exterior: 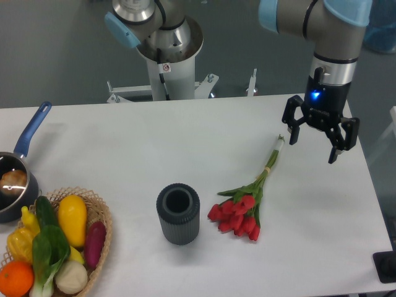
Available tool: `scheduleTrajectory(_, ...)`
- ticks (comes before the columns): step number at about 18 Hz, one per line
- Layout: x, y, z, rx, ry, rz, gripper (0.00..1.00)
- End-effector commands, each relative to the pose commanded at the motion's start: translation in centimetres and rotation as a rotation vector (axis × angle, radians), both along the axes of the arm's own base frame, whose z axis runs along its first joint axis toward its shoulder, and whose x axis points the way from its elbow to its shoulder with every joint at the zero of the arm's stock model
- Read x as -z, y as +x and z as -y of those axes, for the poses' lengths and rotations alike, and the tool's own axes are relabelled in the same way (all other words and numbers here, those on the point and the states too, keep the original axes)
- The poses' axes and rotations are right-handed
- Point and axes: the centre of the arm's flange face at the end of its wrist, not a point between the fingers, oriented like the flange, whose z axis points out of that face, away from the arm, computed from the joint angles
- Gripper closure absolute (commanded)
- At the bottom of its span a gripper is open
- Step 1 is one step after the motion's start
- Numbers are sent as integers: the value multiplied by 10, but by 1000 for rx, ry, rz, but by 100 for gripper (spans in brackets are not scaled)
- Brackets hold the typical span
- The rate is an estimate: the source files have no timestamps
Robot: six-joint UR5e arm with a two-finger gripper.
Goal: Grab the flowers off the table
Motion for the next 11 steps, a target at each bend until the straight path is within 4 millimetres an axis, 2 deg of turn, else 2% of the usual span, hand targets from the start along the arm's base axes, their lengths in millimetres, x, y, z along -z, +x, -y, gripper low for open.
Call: scheduleTrajectory(11, 9, 1, -2, -10, 0, 16, 0)
